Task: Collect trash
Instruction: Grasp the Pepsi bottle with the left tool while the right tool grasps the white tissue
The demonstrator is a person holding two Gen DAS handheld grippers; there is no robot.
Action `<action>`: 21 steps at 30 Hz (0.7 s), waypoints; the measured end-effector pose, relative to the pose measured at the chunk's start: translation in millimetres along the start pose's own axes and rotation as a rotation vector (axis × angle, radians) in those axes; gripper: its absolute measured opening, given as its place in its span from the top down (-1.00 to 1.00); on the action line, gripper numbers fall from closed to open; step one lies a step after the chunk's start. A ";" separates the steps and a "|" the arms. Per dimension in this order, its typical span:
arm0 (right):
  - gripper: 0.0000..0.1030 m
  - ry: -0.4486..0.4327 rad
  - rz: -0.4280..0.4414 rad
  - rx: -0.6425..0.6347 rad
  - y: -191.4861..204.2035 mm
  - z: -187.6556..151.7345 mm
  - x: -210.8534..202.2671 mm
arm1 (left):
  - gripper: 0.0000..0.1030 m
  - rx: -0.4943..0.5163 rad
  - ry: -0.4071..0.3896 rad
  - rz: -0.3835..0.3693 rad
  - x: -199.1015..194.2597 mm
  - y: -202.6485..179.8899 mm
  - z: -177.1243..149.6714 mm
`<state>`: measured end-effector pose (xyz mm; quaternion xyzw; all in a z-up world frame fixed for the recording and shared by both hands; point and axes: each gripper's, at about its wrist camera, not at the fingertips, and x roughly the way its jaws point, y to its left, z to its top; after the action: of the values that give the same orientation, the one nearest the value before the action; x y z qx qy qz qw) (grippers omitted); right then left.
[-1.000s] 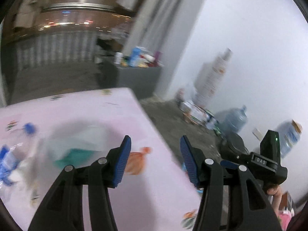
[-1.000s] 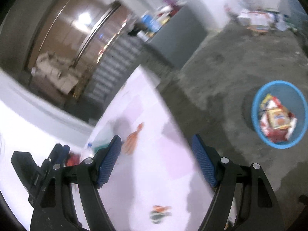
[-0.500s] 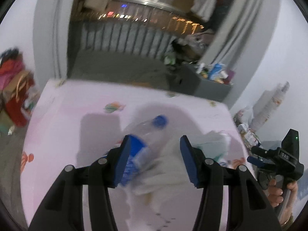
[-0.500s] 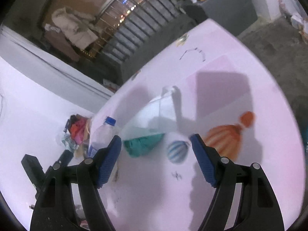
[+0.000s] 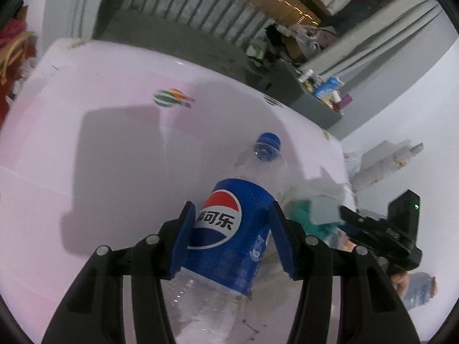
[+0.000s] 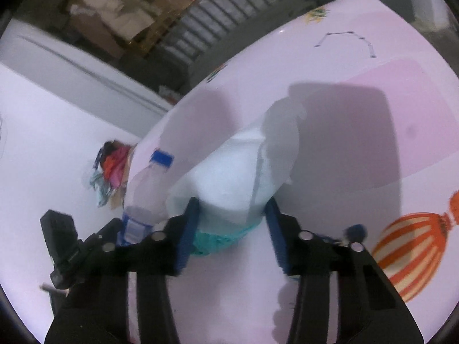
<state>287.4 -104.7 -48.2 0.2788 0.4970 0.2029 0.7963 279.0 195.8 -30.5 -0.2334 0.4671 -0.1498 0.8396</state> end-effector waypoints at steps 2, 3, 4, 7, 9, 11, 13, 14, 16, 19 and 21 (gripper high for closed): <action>0.24 0.018 0.011 -0.032 8.6 -2.0 3.7 | 0.06 0.008 0.019 -0.026 6.7 -14.2 -7.2; 0.25 0.023 0.012 -0.043 11.3 -3.5 4.7 | 0.06 0.018 0.022 -0.031 7.9 -18.8 -10.4; 0.26 0.028 0.014 -0.052 13.8 -5.4 5.4 | 0.06 0.032 0.018 -0.028 8.1 -24.2 -14.3; 0.28 0.038 0.016 -0.063 15.9 -12.0 2.5 | 0.06 0.061 -0.013 -0.018 4.7 -37.7 -24.2; 0.30 0.049 0.022 -0.063 12.9 -15.0 -2.1 | 0.06 0.080 -0.021 -0.030 2.1 -45.9 -31.4; 0.32 0.064 0.033 -0.060 11.6 -17.1 -2.4 | 0.06 0.105 -0.023 -0.038 -0.2 -54.8 -38.5; 0.35 0.084 0.038 -0.061 9.1 -24.3 -6.0 | 0.06 0.124 -0.013 -0.060 -2.8 -61.7 -45.9; 0.38 0.092 0.040 -0.061 7.5 -25.6 -8.4 | 0.06 0.126 -0.001 -0.081 -3.7 -64.9 -50.7; 0.46 0.118 0.052 -0.043 1.3 -36.3 -12.9 | 0.07 0.124 0.027 -0.114 -2.3 -70.7 -59.2; 0.68 0.147 0.063 -0.015 -14.7 -44.6 -24.4 | 0.06 0.126 0.059 -0.144 -0.8 -77.2 -72.4; 0.69 0.158 0.077 -0.002 -18.6 -49.6 -29.7 | 0.07 0.131 0.064 -0.146 -0.6 -79.8 -79.1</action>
<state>230.8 -124.7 -57.5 0.2799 0.5469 0.2552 0.7466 208.4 108.6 -23.6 -0.2064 0.4647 -0.2480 0.8246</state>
